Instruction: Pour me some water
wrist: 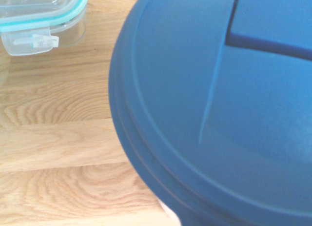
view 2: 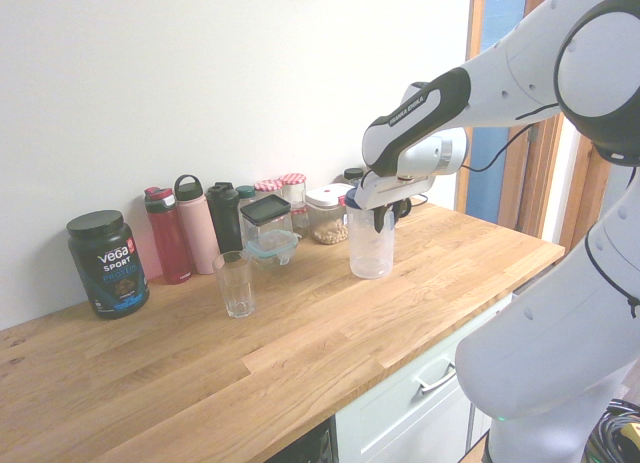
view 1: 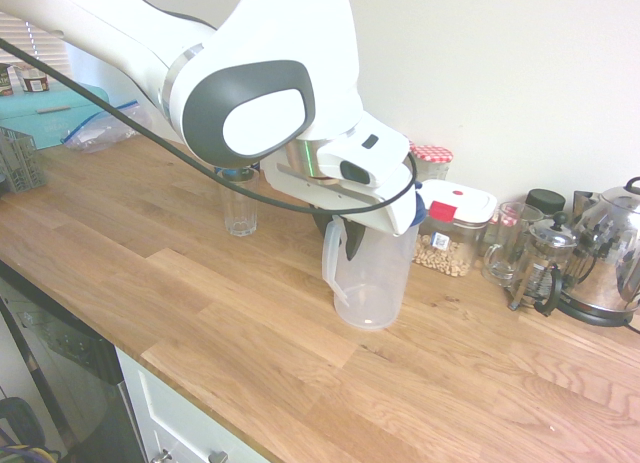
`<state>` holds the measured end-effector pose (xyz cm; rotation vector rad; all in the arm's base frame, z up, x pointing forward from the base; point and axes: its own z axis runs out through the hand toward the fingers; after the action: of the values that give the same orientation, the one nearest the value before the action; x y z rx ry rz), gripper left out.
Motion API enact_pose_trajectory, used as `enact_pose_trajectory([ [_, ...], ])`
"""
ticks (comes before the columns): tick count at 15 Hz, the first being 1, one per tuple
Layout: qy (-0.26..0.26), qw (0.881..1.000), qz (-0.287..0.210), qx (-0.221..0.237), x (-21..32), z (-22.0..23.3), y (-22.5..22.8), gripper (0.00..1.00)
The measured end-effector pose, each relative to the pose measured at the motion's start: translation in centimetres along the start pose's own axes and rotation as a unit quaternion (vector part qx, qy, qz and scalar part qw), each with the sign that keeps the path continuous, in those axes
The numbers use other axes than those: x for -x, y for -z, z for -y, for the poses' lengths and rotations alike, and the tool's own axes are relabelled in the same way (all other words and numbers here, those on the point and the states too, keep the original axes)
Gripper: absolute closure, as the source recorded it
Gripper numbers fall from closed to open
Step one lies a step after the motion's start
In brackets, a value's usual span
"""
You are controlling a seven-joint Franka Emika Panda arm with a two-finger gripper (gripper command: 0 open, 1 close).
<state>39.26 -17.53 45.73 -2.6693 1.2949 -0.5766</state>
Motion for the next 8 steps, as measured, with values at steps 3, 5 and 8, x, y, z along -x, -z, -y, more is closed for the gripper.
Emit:
enact_pose_trajectory([
  [3, 0.0, 1.0, -0.001, 0.0, -0.2, 0.1, 0.0, 1.0],
  [5, 0.0, 1.0, -0.003, -0.001, -0.4, 0.2, 0.2, 1.0],
  [8, 0.014, 1.0, -0.013, -0.009, -1.4, 1.4, 3.0, 1.0],
])
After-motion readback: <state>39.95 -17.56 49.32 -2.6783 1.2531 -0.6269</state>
